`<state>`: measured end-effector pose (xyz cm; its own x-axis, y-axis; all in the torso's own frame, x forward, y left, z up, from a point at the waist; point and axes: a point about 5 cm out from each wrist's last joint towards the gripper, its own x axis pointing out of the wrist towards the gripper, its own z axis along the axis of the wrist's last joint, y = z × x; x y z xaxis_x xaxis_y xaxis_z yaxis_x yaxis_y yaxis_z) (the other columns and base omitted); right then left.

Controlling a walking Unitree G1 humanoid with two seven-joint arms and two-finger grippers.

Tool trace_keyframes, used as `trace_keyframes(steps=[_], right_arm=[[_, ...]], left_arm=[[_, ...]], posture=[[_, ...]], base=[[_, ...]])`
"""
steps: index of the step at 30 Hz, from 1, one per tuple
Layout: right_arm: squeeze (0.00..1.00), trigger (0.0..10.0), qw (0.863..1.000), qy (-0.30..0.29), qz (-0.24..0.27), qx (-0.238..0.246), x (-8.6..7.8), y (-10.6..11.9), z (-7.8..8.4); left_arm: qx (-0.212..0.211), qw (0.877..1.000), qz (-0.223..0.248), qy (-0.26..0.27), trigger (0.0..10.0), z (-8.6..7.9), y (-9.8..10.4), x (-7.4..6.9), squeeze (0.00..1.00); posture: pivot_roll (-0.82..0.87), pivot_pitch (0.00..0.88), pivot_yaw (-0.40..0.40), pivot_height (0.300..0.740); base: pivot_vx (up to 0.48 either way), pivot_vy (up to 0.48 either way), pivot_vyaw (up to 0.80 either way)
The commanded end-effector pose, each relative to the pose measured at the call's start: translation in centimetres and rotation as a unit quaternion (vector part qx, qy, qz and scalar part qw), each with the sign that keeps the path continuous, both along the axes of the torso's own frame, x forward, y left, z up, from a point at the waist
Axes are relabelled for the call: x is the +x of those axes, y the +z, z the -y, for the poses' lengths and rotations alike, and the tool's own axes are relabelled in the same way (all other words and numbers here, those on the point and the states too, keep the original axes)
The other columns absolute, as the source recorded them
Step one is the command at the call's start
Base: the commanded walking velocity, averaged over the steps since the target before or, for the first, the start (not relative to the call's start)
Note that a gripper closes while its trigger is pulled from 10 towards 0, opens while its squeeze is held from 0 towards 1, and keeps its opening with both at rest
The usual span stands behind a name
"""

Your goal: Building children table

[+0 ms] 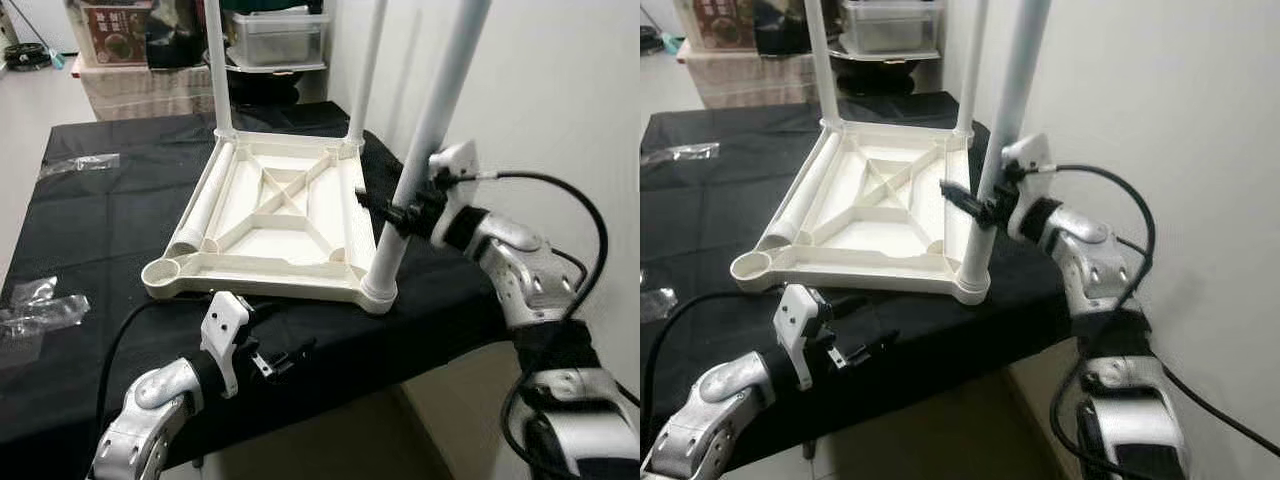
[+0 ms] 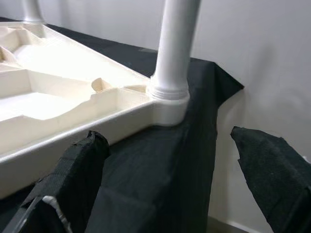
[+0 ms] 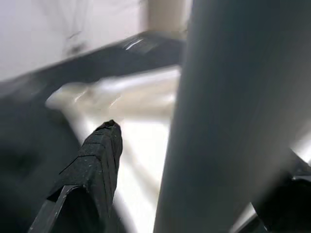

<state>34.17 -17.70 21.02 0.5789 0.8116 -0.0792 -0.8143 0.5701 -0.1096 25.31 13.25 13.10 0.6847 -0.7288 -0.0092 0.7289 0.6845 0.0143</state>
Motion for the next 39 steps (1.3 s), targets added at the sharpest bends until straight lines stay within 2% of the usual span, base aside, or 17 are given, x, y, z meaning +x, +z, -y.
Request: trace_keyframes(steps=[1, 3, 4, 6, 8, 11, 18, 20, 23, 26, 29, 30, 32, 36, 37, 38, 39], right_arm=[[0.00, 4.4, 0.996, 0.085, -0.031, -0.015, -1.3, -1.5, -1.5], [0.00, 3.5, 0.995, 0.090, -0.036, -0.020, -1.5, -2.1, -1.6], [0.00, 0.0, 0.996, 0.076, -0.040, -0.014, -1.3, -2.6, -1.7], [0.00, 0.0, 0.997, 0.063, -0.042, -0.008, -1.1, -2.8, -1.7], [0.00, 0.0, 0.998, -0.053, -0.034, 0.025, 0.9, -2.4, -1.4], [0.00, 0.0, 0.990, -0.120, -0.032, 0.059, 2.0, -2.1, -1.4], [0.00, 0.0, 0.984, -0.142, -0.050, 0.095, 1.1, -2.8, -2.8], [0.00, 0.0, 0.959, -0.248, -0.093, 0.104, 1.7, -4.0, -2.2], [0.00, 0.0, 0.931, -0.317, -0.122, 0.132, 1.1, -4.9, -2.7], [0.00, 0.0, 0.927, -0.334, -0.111, 0.128, 0.4, -5.1, -3.4], [0.00, 0.0, 0.889, -0.444, -0.106, 0.042, 0.0, -6.3, -2.5], [0.00, 0.0, 0.889, -0.444, -0.106, 0.042, 0.0, -6.3, -2.5], [0.00, 0.0, 0.847, -0.520, -0.106, -0.017, -0.7, -6.7, -1.5], [0.00, 0.1, 0.837, -0.539, -0.092, -0.019, -1.3, -5.5, -2.4], [0.00, 4.7, 0.841, -0.532, -0.093, -0.011, -1.3, -5.3, -3.0], [0.00, 4.7, 0.841, -0.532, -0.098, -0.006, -1.3, -5.2, -3.4], [0.00, 10.0, 0.848, -0.520, -0.099, 0.002, -1.3, -5.0, -3.9]], left_arm=[[0.003, 1.000, -0.004, -0.002, 10.0, 0.1, -0.3, -0.2, 0.00], [0.004, 1.000, -0.005, -0.002, 10.0, 0.1, -0.4, -0.2, 0.00], [0.004, 1.000, -0.005, -0.002, 10.0, 0.0, -0.3, -0.2, 0.00], [0.004, 1.000, -0.004, -0.002, 10.0, 0.0, -0.3, -0.2, 0.00], [0.006, 1.000, -0.003, -0.004, 10.0, 0.1, -0.2, 0.0, 0.00], [0.006, 1.000, -0.002, -0.005, 10.0, 0.1, -0.2, 0.1, 0.00], [0.004, 1.000, -0.003, -0.006, 10.0, 0.3, -0.3, 0.0, 0.00], [0.004, 1.000, -0.004, -0.004, 10.0, 0.2, -0.3, -0.1, 0.00], [0.003, 1.000, -0.004, -0.001, 10.0, 0.1, -0.4, -0.2, 0.00], [0.003, 1.000, -0.005, 0.000, 10.0, 0.1, -0.5, -0.2, 0.00], [0.004, 1.000, -0.006, -0.001, 10.0, 0.2, -0.5, -0.2, 0.00], [0.004, 1.000, -0.006, -0.001, 10.0, 0.2, -0.5, -0.2, 0.00], [0.005, 1.000, -0.005, 0.000, 10.0, 0.2, -0.5, -0.1, 0.00], [0.004, 1.000, -0.003, 0.001, 10.0, 0.2, -0.3, 0.1, 0.00], [0.004, 1.000, -0.003, 0.001, 10.0, 0.2, -0.3, 0.1, 0.00], [0.005, 1.000, -0.003, 0.001, 10.0, 0.2, -0.4, 0.1, 0.00], [0.005, 1.000, -0.003, 0.000, 10.0, 0.2, -0.4, 0.1, 0.00]], posture=[[0.07, 0.000, -0.116, 0.740], [0.07, 0.000, -0.112, 0.740], [0.07, 0.000, -0.109, 0.740], [0.07, 0.000, -0.107, 0.740], [0.06, 0.000, -0.100, 0.740], [0.06, 0.000, -0.099, 0.740], [0.06, 0.000, -0.100, 0.740], [0.06, 0.000, -0.106, 0.740], [0.06, 0.000, -0.105, 0.740], [0.06, 0.000, -0.102, 0.740], [0.05, 0.000, -0.099, 0.740], [0.05, 0.000, -0.099, 0.740], [0.05, 0.000, -0.098, 0.740], [0.05, 0.000, -0.096, 0.740], [0.05, 0.000, -0.096, 0.740], [0.05, 0.000, -0.096, 0.740], [0.05, 0.000, -0.096, 0.740]], base=[[0.000, 0.000, 0.00], [0.000, 0.000, 0.00], [0.000, 0.000, 0.00], [0.000, 0.000, 0.00], [0.000, 0.000, 0.00], [0.000, 0.000, 0.00], [0.000, 0.000, 0.00], [0.000, 0.000, 0.00], [0.000, 0.000, 0.00], [0.000, 0.000, 0.00], [0.000, 0.000, 0.00], [0.000, 0.000, 0.00], [0.000, 0.000, 0.00], [0.000, 0.000, 0.00], [0.000, 0.000, 0.00], [0.000, 0.000, 0.00], [0.000, 0.000, 0.00]])
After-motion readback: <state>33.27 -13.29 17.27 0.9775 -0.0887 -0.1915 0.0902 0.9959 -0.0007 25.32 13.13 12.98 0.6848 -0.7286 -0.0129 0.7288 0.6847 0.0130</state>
